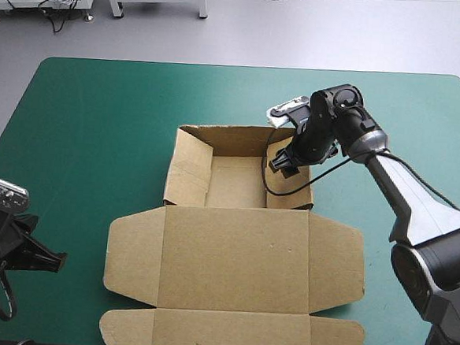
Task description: Fold the box
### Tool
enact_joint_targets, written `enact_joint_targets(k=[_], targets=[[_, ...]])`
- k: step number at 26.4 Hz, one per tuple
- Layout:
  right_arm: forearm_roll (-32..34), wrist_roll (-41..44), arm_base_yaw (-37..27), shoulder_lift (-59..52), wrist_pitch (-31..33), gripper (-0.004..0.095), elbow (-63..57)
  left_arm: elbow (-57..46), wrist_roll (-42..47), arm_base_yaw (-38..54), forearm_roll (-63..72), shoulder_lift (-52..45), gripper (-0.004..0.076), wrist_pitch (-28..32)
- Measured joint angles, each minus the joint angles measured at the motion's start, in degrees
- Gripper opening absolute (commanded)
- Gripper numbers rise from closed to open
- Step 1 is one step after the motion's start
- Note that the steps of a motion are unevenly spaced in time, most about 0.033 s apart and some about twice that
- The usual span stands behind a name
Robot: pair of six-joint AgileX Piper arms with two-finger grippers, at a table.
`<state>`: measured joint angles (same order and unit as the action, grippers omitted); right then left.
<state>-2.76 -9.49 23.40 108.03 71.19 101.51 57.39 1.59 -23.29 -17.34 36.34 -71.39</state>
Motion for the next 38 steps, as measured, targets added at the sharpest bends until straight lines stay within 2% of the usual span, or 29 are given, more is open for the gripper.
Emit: enact_joint_targets(k=[9,14,18,20,25,30,33,35,38], targets=[[0.0,1.1,0.0,5.2,-0.4,0.064,0.0,0.0,0.0,0.0,0.0,0.0,-0.001,0.0],[-1.2,5.7,-0.3,7.7,-0.5,0.0538,0.0,0.0,0.1,0.0,0.0,0.0,-0.0009,0.0],[-7.5,9.2,-3.3,8.0,-0.5,0.0443,0.0,0.0,0.1,0.0,0.0,0.0,-0.0009,0.0],[-10.5,9.9,-4.8,8.3,-0.5,0.0368,0.0,0.0,0.2,0.0,0.0,0.0,-0.001,0.0],[-11.6,10.7,-6.0,8.4,-0.7,-0.0014,0.0,0.0,0.2,0.0,0.0,0.0,-0.0009,0.0],[-10.9,7.9,-6.0,8.6,-0.8,-0.0017,0.8,0.0,0.2,0.0,0.0,0.0,-0.001,0.0],[-7.7,4.3,-6.1,8.8,-0.6,-0.0018,3.1,0.0,0.2,0.0,0.0,0.0,-0.001,0.0],[-5.5,1.3,-7.7,8.8,-0.5,-0.0018,6.9,0.0,0.2,0.0,0.0,0.0,-0.001,0.0],[-5.9,-4.2,-15.3,8.8,-0.5,-0.0018,13.5,0.0,0.3,0.0,0.0,0.0,-0.001,0.0]])
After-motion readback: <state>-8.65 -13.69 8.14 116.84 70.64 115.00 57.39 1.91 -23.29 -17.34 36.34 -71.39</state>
